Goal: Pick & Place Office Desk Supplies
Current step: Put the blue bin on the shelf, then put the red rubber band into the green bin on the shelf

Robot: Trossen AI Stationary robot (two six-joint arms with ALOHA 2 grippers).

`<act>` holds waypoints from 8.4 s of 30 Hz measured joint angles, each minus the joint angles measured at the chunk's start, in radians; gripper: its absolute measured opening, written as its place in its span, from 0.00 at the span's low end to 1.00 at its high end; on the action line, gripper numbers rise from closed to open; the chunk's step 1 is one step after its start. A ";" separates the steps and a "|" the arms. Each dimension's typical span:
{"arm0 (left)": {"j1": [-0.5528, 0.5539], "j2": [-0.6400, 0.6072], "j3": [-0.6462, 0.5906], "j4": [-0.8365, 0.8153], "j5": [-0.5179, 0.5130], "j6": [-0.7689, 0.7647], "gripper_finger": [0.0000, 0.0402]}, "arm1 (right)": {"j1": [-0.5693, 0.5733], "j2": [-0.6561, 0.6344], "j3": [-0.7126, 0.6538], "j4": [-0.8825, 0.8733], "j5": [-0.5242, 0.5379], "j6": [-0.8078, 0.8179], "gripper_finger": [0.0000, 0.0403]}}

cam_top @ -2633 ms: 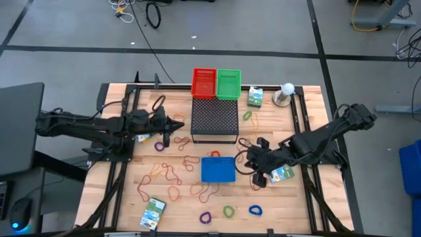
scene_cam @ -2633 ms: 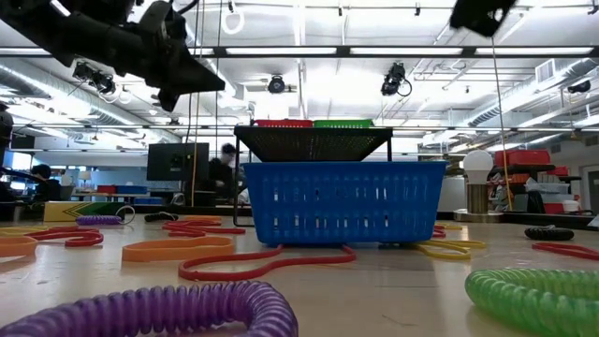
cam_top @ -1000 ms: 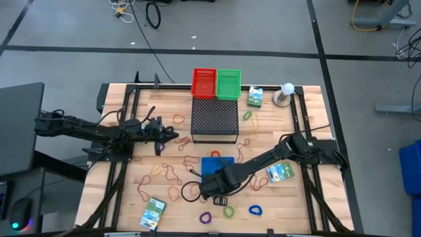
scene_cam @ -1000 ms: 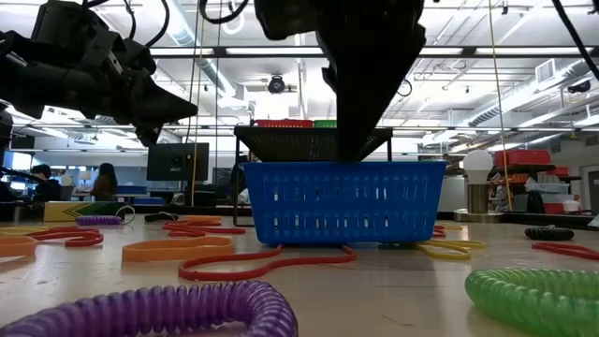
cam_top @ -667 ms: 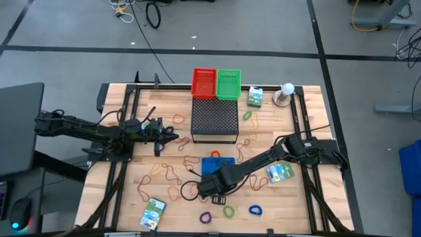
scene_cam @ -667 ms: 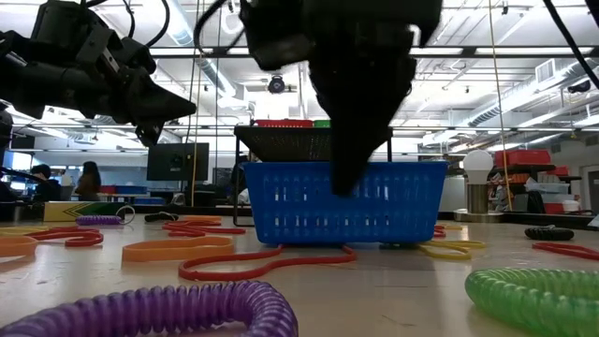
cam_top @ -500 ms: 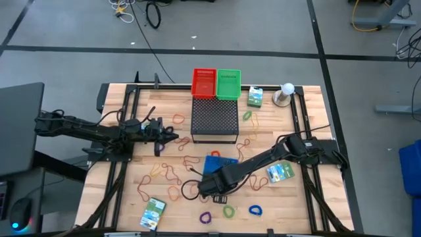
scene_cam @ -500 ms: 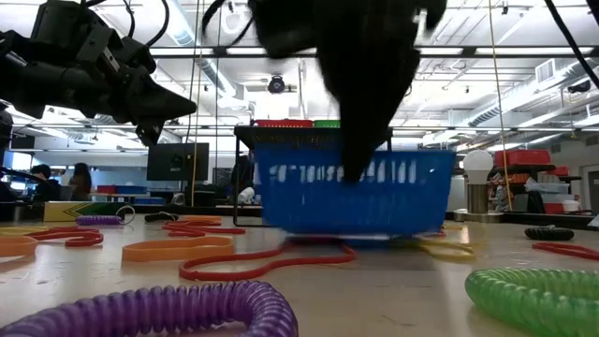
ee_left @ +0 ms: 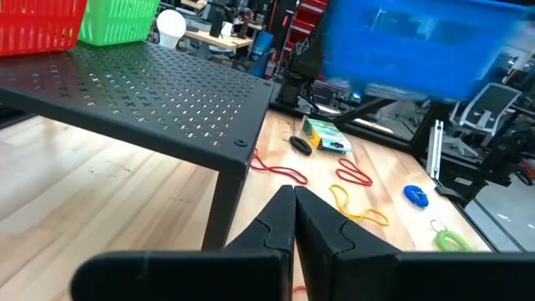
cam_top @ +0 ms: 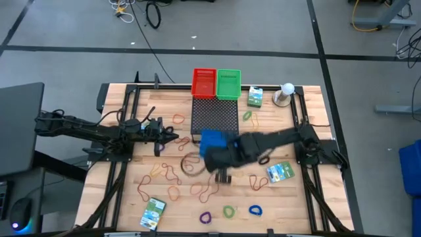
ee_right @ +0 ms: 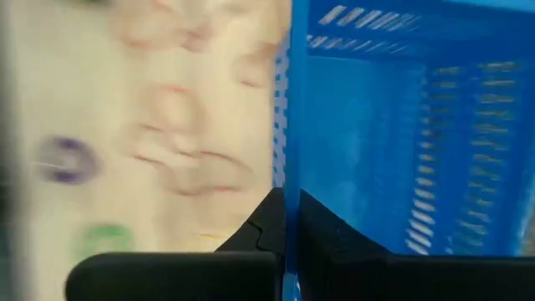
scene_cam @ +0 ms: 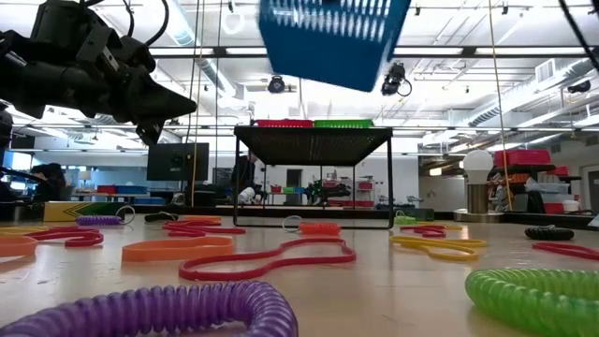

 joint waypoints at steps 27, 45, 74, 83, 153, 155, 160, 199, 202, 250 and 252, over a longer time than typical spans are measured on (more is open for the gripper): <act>0.000 0.000 0.000 -0.002 -0.093 0.004 0.02 | -0.322 0.003 -0.158 0.126 -0.018 -0.467 0.03; 0.000 0.001 0.000 -0.009 -0.094 0.002 0.02 | -0.349 0.018 -0.159 0.150 0.009 -0.459 0.11; 0.000 0.001 0.000 -0.009 -0.089 -0.033 0.02 | -0.349 0.018 -0.159 0.161 0.034 -0.218 0.15; 0.000 0.001 0.000 -0.009 -0.089 -0.031 0.02 | -0.349 0.018 -0.159 0.164 0.034 -0.200 0.13; -0.459 0.670 0.745 -0.787 -0.445 -0.674 0.02 | 0.004 -1.293 -1.818 1.084 0.180 0.175 0.02; -0.462 0.721 0.811 -0.841 -0.449 -0.716 0.02 | -0.005 -1.297 -1.836 1.113 0.181 0.143 0.02; -0.465 0.820 0.966 -1.015 -0.464 -0.761 0.02 | -0.028 -1.294 -1.844 1.115 0.186 0.088 0.03; -0.431 1.089 1.155 -1.069 -0.296 -0.902 0.19 | -0.042 -1.294 -1.844 1.113 0.192 0.041 0.03; -0.412 1.062 1.155 -1.055 -0.246 -0.897 0.14 | -0.042 -1.294 -1.844 1.113 0.193 0.041 0.03; -0.366 0.858 0.773 -1.098 -0.253 -1.242 0.31 | -0.042 -1.293 -1.844 1.131 0.248 0.045 0.03; -0.366 0.858 0.772 -1.093 -0.251 -1.218 0.27 | -0.041 -1.293 -1.844 1.140 0.262 0.045 0.03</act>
